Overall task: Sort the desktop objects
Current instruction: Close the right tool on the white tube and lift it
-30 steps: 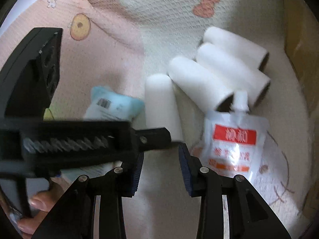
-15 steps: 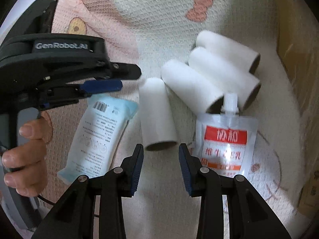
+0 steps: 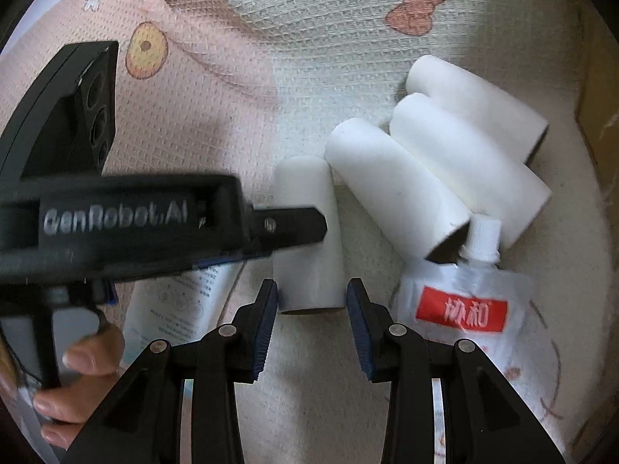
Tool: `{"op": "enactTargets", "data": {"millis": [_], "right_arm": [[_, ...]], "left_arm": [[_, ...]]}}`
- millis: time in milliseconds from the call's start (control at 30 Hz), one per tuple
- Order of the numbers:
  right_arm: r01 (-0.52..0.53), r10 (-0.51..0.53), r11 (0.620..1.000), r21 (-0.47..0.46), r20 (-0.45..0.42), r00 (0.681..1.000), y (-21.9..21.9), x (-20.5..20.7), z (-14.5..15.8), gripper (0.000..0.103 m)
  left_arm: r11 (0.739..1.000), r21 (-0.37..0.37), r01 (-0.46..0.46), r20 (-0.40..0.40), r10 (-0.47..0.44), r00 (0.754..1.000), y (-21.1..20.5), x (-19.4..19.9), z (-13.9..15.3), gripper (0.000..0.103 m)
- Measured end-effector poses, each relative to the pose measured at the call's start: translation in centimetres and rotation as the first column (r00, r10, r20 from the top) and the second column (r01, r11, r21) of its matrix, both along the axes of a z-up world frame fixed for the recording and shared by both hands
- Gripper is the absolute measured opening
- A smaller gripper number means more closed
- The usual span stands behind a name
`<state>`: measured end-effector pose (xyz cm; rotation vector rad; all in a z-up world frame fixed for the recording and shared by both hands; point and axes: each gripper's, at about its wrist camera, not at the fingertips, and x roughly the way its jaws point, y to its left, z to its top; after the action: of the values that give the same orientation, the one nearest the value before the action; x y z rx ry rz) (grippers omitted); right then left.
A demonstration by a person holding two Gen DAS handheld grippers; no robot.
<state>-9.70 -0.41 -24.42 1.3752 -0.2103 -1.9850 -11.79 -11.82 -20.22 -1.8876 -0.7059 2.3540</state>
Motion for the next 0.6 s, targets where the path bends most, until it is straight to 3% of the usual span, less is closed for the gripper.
{"op": "enactTargets", "data": {"millis": [100,333,600], "right_arm": [[-0.026,0.026,1.000,-0.005,-0.011,1.000,-0.6,-0.3,-0.1,0.034],[-0.033,0.035,0.998,-0.044,0.046,0.998,-1.4,-1.4,-1.2,0.038],[-0.058,0.058,0.998,-0.008,0.020,0.998,-3.8,-1.5,-1.9,0.039]], "left_arm": [[0.999,0.030,-0.014,0.029,0.013,1.000,0.6,-0.7,-2.1,0.047],[1.000,0.020,-0.021,0.009,0.020,1.000,1.3,-0.7,-2.9,0.047],[0.999,0.024,-0.026,-0.008,0.026,1.000,1.4,-0.2,-2.6,0.047]]}}
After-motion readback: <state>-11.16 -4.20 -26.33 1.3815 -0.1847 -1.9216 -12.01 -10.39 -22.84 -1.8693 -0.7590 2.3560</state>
